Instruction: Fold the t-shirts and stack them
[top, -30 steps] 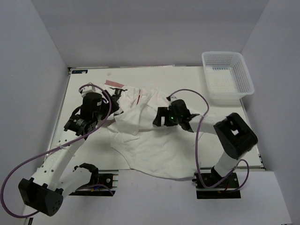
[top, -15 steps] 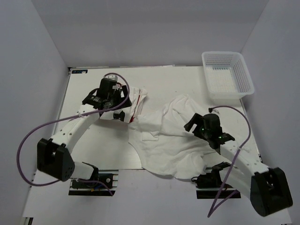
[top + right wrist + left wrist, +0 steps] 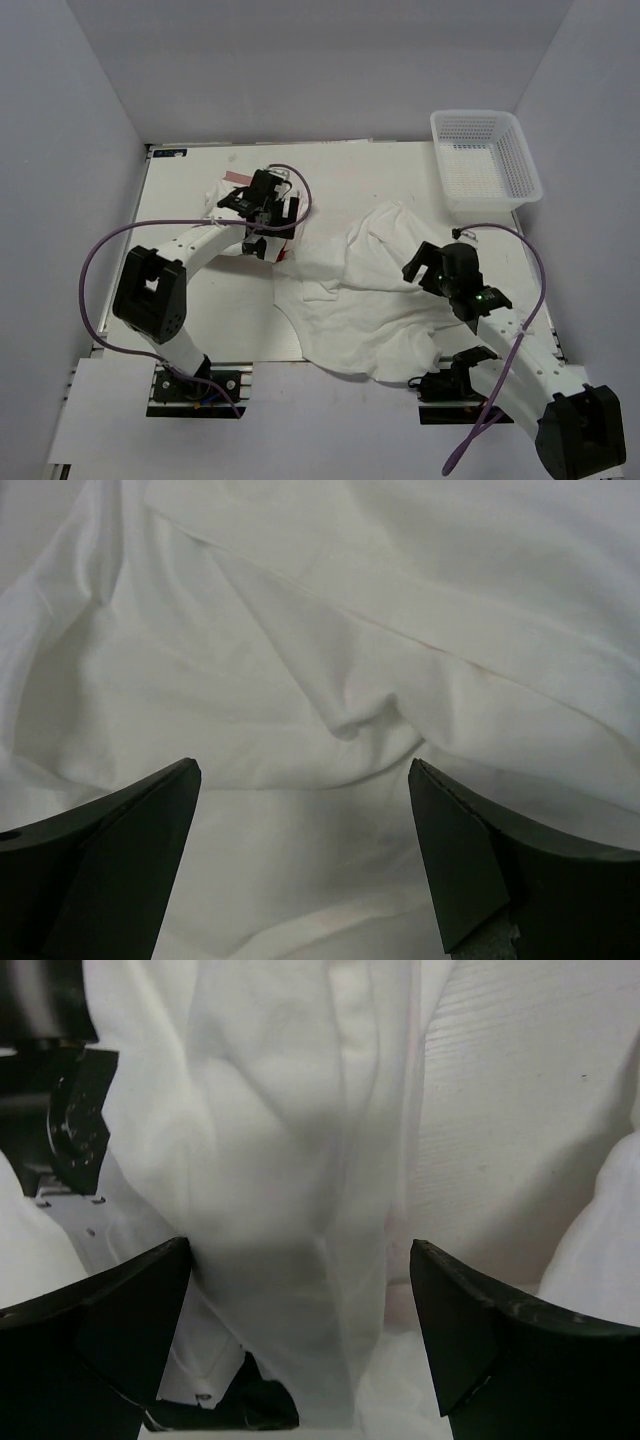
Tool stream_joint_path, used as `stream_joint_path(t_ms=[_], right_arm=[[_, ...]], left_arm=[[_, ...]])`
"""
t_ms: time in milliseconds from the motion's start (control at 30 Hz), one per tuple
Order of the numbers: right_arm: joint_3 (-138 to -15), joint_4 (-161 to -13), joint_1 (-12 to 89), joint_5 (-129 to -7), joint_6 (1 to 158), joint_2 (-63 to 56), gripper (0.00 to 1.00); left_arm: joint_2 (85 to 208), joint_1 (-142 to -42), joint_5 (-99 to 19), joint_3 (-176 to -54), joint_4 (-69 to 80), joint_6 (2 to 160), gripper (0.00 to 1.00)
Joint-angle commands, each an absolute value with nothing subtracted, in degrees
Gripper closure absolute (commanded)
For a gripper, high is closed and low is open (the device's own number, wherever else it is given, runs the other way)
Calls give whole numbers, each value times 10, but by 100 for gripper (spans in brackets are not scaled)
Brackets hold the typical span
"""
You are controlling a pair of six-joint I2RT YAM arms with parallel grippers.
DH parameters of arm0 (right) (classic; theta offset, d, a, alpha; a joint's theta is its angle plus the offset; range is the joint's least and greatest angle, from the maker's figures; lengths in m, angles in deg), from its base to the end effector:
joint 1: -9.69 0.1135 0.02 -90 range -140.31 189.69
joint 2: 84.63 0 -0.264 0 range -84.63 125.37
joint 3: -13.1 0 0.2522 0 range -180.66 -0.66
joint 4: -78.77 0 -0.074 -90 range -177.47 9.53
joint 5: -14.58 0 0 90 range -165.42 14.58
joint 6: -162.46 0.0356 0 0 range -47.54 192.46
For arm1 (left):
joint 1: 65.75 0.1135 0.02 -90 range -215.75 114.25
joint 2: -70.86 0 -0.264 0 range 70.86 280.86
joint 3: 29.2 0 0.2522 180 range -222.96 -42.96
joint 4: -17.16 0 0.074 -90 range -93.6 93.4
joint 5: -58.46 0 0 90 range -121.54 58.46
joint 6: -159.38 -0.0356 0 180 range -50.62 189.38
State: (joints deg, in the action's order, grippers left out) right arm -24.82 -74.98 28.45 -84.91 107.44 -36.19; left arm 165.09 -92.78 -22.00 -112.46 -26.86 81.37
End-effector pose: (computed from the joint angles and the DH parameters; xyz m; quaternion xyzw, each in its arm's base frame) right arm 0.1725 0.0524 0.1997 0.1624 0.8768 0.1358 0.4317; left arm 0.3141 -0.1537 0.2394 0.0996 0.9455 -0.0254 0.3090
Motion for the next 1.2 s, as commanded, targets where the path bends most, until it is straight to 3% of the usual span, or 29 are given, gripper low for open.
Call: stream_joint_path(t_ms=[0,167,333,500,733,933,1167], right_arm=[[-236,-825,286,-797,1053,-381,10],[-240,-825,285,-792,1046,-345,10],[-238,-836,285,-795,1051,-332,10],[-239,-852,284,-795,1057,-326,10],[-252,-859,284,-798,1057,-290,10],[-256,-868,284,-808,1067,-268,10],[-269,-866,283,-849,1064,-255,10]], left_arm=[[1662,-938,-192,-1133,-229,747,0],[1727,-938,-137,-1110,-165,750,0],[1868,-933,-24,-1192,-243,792,0],[1902,-910,10,-1211,-236,788,0],[1913,-860,23,-1259,-171,685,0],[1943,-788,-32,-1309,-122,615,0],[2052,-729,-33,-1436,-133,558,0]])
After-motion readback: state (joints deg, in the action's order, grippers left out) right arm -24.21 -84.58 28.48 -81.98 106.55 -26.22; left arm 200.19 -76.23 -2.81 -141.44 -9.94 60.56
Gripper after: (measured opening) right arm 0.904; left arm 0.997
